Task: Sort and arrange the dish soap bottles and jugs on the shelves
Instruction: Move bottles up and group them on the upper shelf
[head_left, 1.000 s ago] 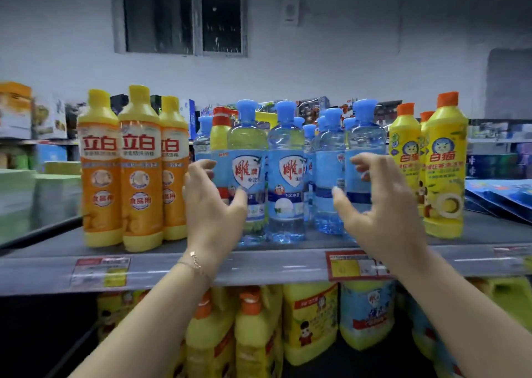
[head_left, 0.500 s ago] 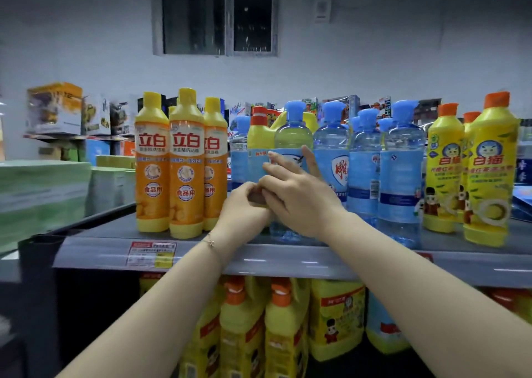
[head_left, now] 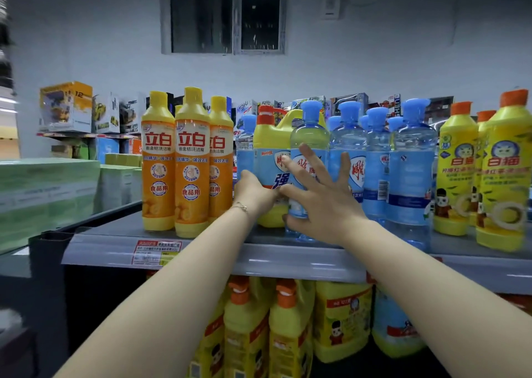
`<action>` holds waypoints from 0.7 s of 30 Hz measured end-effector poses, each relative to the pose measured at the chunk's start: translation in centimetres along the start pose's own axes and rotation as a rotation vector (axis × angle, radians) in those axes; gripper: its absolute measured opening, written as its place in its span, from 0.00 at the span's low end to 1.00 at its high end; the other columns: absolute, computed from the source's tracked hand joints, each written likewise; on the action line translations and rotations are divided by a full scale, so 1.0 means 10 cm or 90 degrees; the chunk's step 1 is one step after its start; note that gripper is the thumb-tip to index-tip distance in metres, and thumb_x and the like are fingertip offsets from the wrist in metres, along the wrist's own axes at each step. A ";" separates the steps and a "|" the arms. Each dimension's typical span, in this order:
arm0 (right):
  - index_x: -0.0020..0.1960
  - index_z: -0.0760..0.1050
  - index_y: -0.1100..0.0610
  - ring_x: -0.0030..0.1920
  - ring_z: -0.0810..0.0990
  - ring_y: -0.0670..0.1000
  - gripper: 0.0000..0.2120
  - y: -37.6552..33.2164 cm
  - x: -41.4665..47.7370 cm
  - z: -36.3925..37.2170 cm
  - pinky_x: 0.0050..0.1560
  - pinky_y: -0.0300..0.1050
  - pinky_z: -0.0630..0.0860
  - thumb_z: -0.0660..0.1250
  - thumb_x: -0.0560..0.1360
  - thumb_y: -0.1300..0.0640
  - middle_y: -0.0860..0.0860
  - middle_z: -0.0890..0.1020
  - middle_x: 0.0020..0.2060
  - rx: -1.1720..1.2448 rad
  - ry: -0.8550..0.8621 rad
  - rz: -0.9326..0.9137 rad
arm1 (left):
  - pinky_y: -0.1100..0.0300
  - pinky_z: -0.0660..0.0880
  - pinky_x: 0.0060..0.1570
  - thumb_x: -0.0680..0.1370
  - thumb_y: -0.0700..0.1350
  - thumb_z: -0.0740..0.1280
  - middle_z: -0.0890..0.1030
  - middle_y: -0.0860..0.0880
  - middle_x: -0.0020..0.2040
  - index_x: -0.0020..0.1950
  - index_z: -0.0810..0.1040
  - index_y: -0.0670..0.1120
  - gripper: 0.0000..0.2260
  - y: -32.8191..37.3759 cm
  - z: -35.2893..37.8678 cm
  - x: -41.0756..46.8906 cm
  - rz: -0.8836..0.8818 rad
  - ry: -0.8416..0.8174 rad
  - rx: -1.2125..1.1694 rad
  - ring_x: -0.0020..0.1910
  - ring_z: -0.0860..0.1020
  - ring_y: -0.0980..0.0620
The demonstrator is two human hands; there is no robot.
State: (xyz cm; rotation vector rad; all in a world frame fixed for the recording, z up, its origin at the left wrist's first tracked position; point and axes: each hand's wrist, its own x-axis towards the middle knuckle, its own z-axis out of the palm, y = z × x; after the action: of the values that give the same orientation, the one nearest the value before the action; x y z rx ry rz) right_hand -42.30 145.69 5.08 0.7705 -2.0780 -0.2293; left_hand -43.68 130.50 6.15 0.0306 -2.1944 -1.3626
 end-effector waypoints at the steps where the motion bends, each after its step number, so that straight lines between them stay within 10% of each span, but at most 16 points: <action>1: 0.60 0.73 0.46 0.72 0.27 0.53 0.18 0.02 -0.01 0.01 0.58 0.69 0.21 0.60 0.74 0.40 0.48 0.49 0.78 0.001 0.000 0.002 | 0.57 0.75 0.48 0.70 0.50 0.77 0.77 0.44 0.60 0.62 0.68 0.43 0.27 0.00 0.03 0.01 -0.001 0.003 0.007 0.58 0.77 0.46; 12: 0.61 0.72 0.48 0.72 0.28 0.52 0.20 0.09 -0.09 0.02 0.62 0.73 0.28 0.62 0.72 0.40 0.47 0.48 0.78 0.013 -0.005 0.021 | 0.67 0.65 0.27 0.63 0.52 0.80 0.76 0.52 0.45 0.56 0.64 0.47 0.32 0.02 0.12 -0.05 0.040 0.111 -0.056 0.39 0.74 0.57; 21: 0.60 0.70 0.50 0.76 0.37 0.54 0.24 0.06 -0.09 0.05 0.64 0.76 0.38 0.55 0.70 0.38 0.46 0.52 0.77 0.014 0.034 0.041 | 0.47 0.79 0.46 0.62 0.49 0.79 0.77 0.45 0.54 0.57 0.61 0.45 0.33 0.05 0.15 -0.25 0.124 0.228 -0.101 0.51 0.79 0.45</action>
State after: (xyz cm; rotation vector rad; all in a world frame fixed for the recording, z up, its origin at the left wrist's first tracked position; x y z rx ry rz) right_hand -42.59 146.69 4.44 0.7139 -2.0535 -0.1490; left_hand -42.10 132.73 4.96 0.0014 -1.7432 -1.3028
